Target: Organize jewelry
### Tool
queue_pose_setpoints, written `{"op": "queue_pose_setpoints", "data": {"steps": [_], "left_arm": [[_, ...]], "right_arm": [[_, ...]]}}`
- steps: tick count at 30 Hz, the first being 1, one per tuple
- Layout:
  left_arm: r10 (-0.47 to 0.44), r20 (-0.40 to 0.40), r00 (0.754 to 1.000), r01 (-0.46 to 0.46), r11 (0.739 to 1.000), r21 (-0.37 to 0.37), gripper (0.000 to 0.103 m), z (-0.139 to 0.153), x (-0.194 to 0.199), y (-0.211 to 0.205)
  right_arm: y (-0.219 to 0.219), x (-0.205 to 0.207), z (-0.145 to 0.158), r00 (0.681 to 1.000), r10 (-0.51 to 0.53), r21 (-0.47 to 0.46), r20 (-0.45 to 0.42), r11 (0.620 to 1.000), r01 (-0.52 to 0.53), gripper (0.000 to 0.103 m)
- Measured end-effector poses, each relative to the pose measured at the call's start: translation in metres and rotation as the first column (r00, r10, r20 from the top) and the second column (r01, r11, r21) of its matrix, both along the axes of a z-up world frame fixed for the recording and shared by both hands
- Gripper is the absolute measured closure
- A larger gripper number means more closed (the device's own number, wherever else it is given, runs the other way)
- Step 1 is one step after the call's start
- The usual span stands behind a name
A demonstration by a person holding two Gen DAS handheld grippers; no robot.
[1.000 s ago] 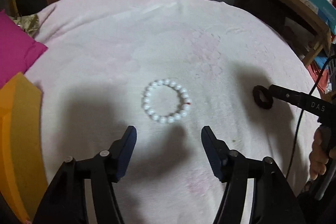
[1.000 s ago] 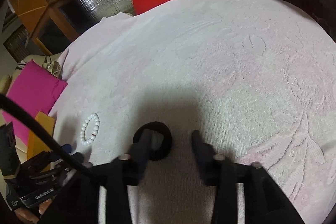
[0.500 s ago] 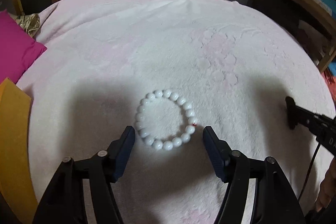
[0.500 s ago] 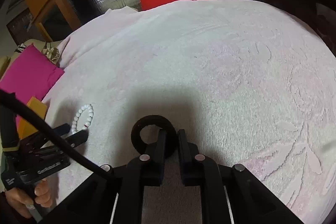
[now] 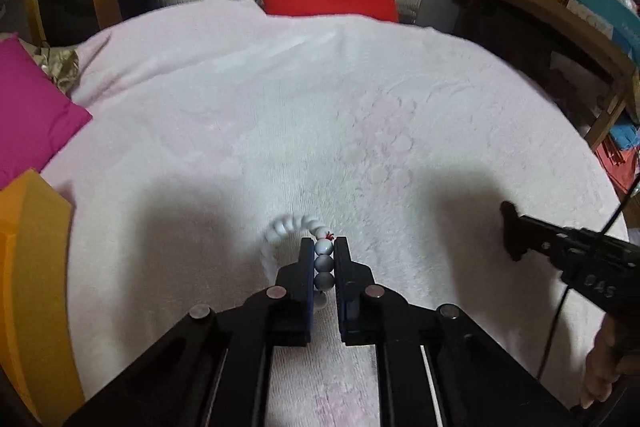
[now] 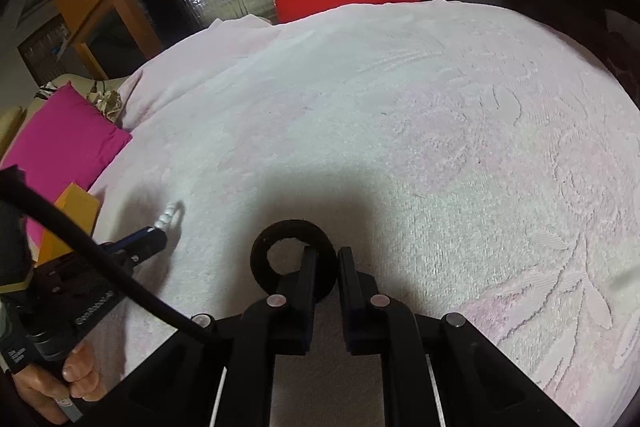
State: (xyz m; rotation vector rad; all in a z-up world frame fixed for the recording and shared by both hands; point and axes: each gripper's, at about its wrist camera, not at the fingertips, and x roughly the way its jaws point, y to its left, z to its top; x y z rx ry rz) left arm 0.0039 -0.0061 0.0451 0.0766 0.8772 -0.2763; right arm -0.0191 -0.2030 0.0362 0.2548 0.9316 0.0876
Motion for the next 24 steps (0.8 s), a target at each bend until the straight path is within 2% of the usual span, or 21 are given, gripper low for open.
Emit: {"op": "queue_pose_setpoints", "data": {"steps": [5,10,24], "left_arm": [[0.022,0.062,0.998,-0.022,1.000,0.009,0.093,0.020,-0.016,0.002],[0.049,0.086,0.995,-0.051,0.999,0.014,0.093,0.029,-0.023,0.007],[0.052,0.049,0.997,-0.054,0.998,0.040,0.093,0.017,-0.017,0.007]], "right_arm": [[0.008,-0.003,0.006,1.000,0.012,0.007,0.023,1.000,-0.012,0.092],[0.019,-0.003,0.006,0.999,0.028,0.007,0.025,1.000,-0.028,0.092],[0.018,0.001,0.000,1.000,0.008,-0.002,0.002,1.000,-0.008,0.092]]}}
